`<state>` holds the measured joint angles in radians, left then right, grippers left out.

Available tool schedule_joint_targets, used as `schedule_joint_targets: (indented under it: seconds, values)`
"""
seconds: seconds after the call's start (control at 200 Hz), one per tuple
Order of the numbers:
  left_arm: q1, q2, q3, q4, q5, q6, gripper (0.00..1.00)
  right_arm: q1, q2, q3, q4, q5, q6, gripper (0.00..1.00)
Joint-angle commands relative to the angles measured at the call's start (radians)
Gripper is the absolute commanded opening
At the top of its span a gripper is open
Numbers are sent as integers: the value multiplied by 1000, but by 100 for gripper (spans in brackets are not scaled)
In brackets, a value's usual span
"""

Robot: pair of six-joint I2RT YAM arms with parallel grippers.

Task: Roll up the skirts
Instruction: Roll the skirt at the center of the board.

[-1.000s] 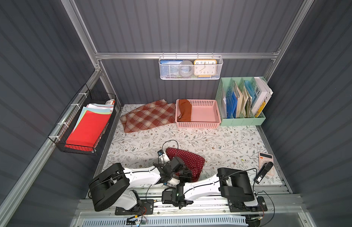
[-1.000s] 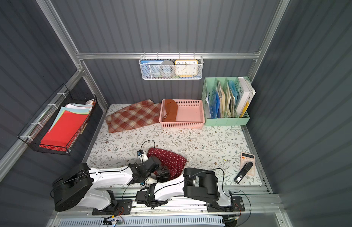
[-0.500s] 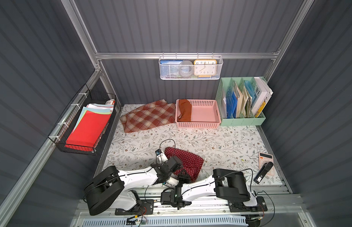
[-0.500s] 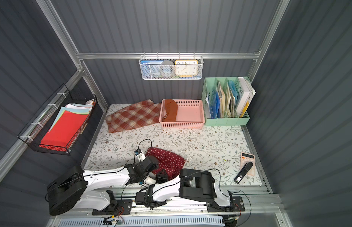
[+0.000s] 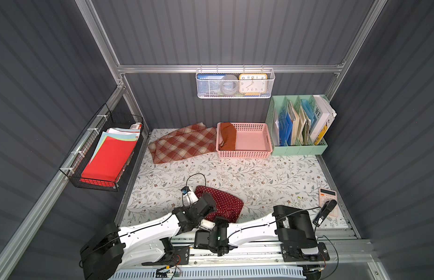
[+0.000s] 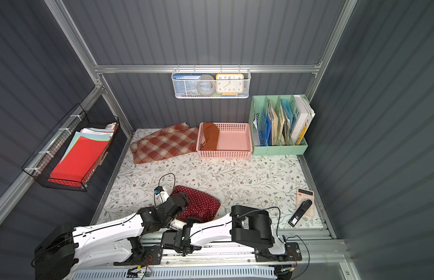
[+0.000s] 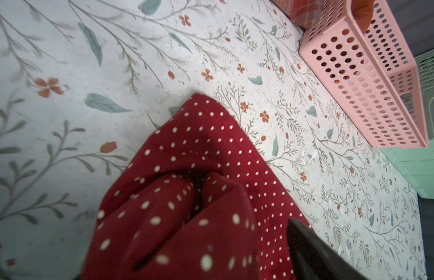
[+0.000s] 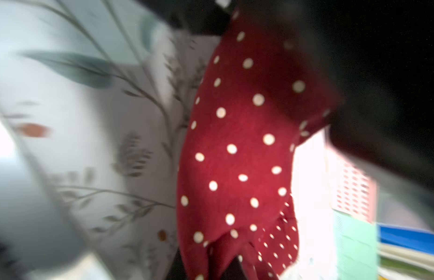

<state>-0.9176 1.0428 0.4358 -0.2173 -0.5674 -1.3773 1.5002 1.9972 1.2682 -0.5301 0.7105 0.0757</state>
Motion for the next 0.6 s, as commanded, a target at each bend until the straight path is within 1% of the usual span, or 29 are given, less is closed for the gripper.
schedule_joint_targets:
  seconds: [0.0,0.105,0.21,0.28,0.345,0.425,0.485,0.555,0.595]
  values:
    - [-30,-124,41,-270,-77,-17,100,-182,53,-84,-174,-336,13,0]
    - [-25,-201,54,-382,-152,-53,100,-210,32,-94,-170,-479,-4,0]
    - [-20,-282,43,-431,-203,-57,100,-237,42,-96,-166,-565,-15,0]
    - [-14,-320,39,-446,-229,-38,100,-251,67,-87,-175,-595,-11,0]
    - [-11,-335,44,-466,-244,-40,100,-259,75,-87,-167,-600,-4,0]
    - [-8,-340,62,-499,-262,-43,100,-299,67,-77,-178,-683,3,0]
    - [-7,-343,76,-525,-274,-55,100,-347,53,-76,-175,-798,-4,0]
    - [-7,-353,78,-524,-279,-40,100,-398,43,-56,-186,-940,-20,0]
    - [-7,-360,74,-516,-274,-36,100,-423,45,-47,-190,-1079,-39,0]
